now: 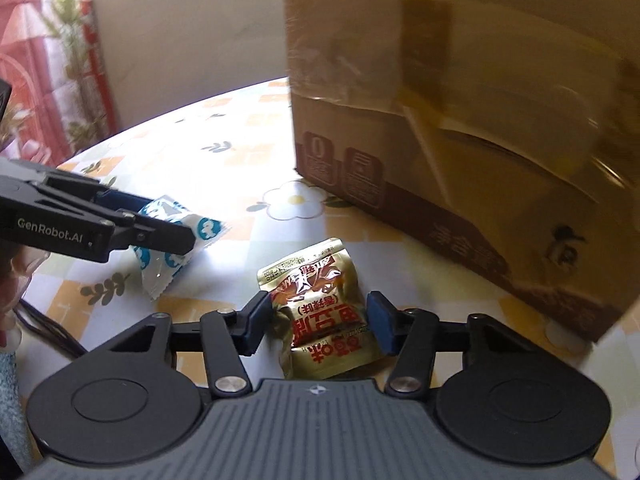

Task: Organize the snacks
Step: 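Carry white packet with left tool while right tool carries gold pouch into box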

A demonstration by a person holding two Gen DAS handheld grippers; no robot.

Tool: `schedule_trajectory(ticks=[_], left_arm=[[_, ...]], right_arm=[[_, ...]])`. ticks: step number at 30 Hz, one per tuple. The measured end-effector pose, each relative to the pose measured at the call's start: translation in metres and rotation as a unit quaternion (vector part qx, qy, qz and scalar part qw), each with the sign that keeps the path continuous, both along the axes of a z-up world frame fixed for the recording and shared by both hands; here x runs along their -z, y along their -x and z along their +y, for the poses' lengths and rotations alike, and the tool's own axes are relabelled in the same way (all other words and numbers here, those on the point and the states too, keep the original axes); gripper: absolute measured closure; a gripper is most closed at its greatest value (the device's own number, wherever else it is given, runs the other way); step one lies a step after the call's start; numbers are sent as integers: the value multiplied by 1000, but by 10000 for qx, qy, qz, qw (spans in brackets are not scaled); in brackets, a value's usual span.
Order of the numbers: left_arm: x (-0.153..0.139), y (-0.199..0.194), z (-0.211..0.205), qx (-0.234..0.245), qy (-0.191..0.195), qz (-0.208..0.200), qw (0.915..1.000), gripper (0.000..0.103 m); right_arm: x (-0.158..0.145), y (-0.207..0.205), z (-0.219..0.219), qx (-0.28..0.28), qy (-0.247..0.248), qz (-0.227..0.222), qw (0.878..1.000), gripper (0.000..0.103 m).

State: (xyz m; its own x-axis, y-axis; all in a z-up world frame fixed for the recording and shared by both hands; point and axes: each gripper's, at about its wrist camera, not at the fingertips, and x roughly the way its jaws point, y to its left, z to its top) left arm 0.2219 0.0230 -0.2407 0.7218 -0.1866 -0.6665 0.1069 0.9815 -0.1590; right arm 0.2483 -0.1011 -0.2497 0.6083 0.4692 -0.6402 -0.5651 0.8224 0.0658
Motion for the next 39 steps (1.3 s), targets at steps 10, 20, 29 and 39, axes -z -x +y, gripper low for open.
schedule_trajectory(ticks=[10,20,29,39], left_arm=[[-8,8,-7,130,27,-153,9998,45],[-44,17,-12,209,74,-647,9977,45],[-114,2,-15,269,178,-1473,9886,45],[-193,-54,-58,650,-1,-2254,9721,45]], right_arm=[[-16,29,-29,664,-674,-144,9954,49],[-52,53,-37,638,-1067,-635,9902,49],[-114,49,-38,517,-1309,-1540,9780,49],[-191,2,-56,856,-1035,-2393,9616,49]])
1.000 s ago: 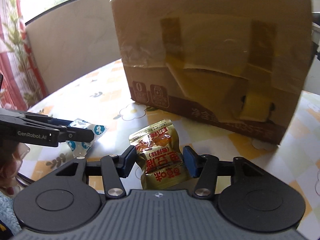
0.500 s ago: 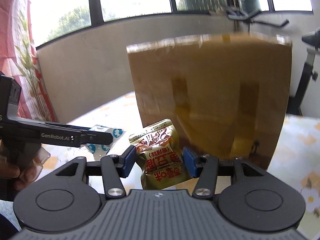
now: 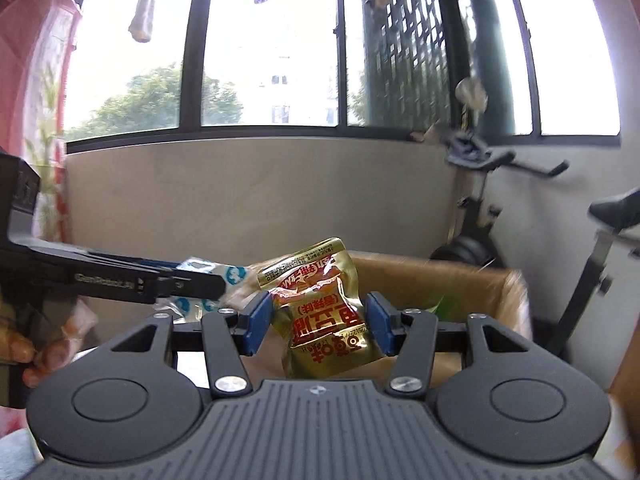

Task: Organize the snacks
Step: 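Carry white packet with left tool while right tool carries gold pouch into box, then open both tools to drop the packets and pull back from the box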

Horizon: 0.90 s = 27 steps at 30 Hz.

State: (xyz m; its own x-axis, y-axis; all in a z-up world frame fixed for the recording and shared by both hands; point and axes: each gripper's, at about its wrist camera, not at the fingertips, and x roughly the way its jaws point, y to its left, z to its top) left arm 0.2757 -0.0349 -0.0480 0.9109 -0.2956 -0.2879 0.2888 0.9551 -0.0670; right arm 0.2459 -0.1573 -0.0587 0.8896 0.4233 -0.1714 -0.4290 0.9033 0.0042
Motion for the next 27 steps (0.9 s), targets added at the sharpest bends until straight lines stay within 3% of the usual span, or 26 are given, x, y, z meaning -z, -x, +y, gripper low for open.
schedule_trajectory(ticks=[4,10,24,26,27], left_arm=[[-10,-36,-21,2,20,54,10000,45],[-1,-76,-47,-46,-270,222,9994,45],[26,-101,-32,-246,-412,744,9961,43],[25,-101,-31,-260,-466,767,9956,42],[24,-100,-31,-282,-482,753,9956,35]], right_arm=[[-4,-29,-13,419,226,80,9988,48],[11,-60,-26,945,285,370,9944,48],[37,-76,-33,1059,534,933,9885,43],[37,-80,-33,1069,524,1026,9876,41],[37,-81,-33,1069,518,1044,9874,41]])
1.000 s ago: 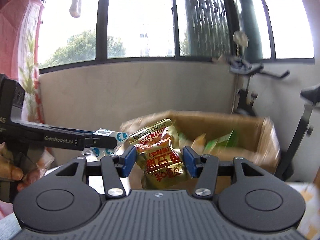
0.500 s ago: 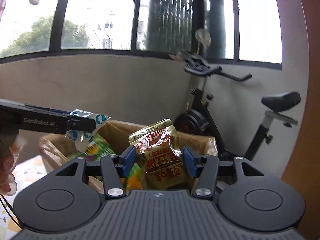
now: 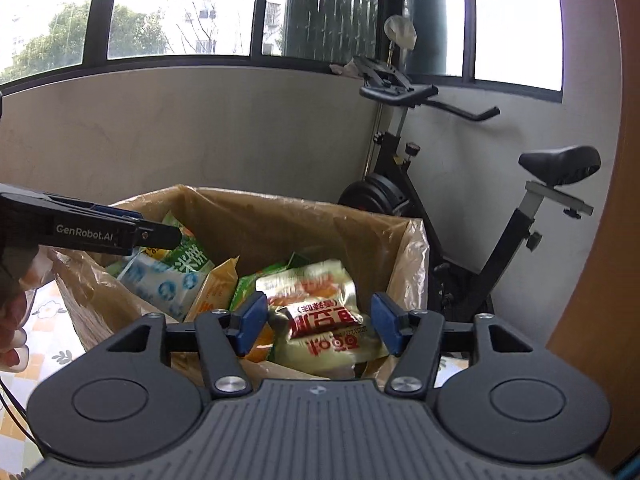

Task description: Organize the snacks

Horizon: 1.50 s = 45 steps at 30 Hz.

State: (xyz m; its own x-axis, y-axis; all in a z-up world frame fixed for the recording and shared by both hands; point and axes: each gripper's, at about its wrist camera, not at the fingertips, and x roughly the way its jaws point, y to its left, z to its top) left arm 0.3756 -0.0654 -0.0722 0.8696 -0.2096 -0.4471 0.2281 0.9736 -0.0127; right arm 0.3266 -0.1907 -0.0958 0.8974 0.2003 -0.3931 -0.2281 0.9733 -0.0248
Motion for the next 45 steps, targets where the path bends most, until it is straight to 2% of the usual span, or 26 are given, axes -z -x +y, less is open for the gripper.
schedule_trajectory(ticks=[1,4,7,11,18,23,28,33,38,45], left_arm=[[-1,1,1,-22,-6,-30,10000,29],[-4,4,5,-47,27,-112,9999,17],[-9,9,8,-48,20,-129,9999,11],[-17,16,9,-197,-182,-220,9994,9],[-31,32,23,-522,-138,-276,9982,6],[-41,48,31,-706,-93,-302,9970,5],[-51,65,37,-942,-113,-374,9948,5],[-59,90,35,-884,-464,-579,9933,5],[-66,118,35,-941,-601,-710,9912,5],[-71,142,43,-891,-165,-604,9941,5]], right_arm=[[0,0,0,6,7,0,10000,41],[-2,-1,1,59,16,38,10000,40],[-6,1,0,101,-10,65,9999,34],[-16,4,1,163,-61,29,9998,19],[-35,19,5,283,-289,-55,9992,0],[-45,29,12,679,-445,-36,9967,0],[-53,46,17,541,-528,-2,9971,0],[-66,68,17,450,-829,-105,9955,0],[-79,90,17,548,-1004,-139,9933,0],[-89,122,20,594,-1154,-226,9913,0]])
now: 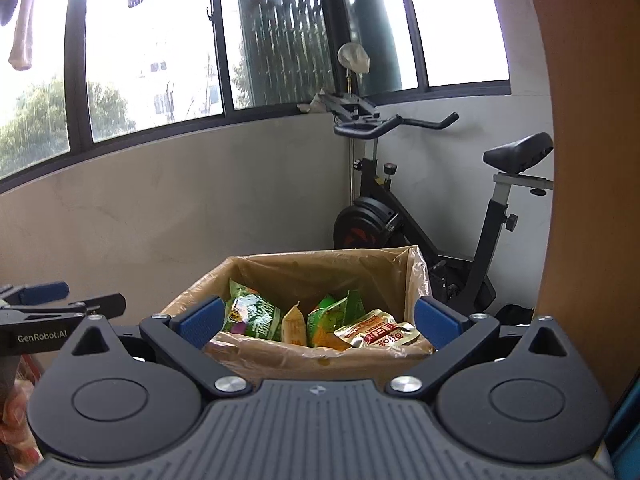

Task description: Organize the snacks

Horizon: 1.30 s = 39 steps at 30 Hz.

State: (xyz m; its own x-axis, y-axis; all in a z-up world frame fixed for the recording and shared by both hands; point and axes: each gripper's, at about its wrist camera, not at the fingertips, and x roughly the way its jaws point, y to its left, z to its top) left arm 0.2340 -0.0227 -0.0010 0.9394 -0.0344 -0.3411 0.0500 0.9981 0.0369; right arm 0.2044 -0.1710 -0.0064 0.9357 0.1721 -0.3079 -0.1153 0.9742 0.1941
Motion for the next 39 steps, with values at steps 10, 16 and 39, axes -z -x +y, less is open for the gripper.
schedule_trajectory(ticks=[10,16,39], left_arm=[[1,8,0,-97,138,92,9998,5],[3,6,1,-75,203,177,9996,5],[9,4,3,-90,326,336,9989,5]], right_arm=[[3,12,0,-27,-62,151,9999,0],[6,12,1,18,41,164,9999,0],[12,9,0,79,165,240,9995,0]])
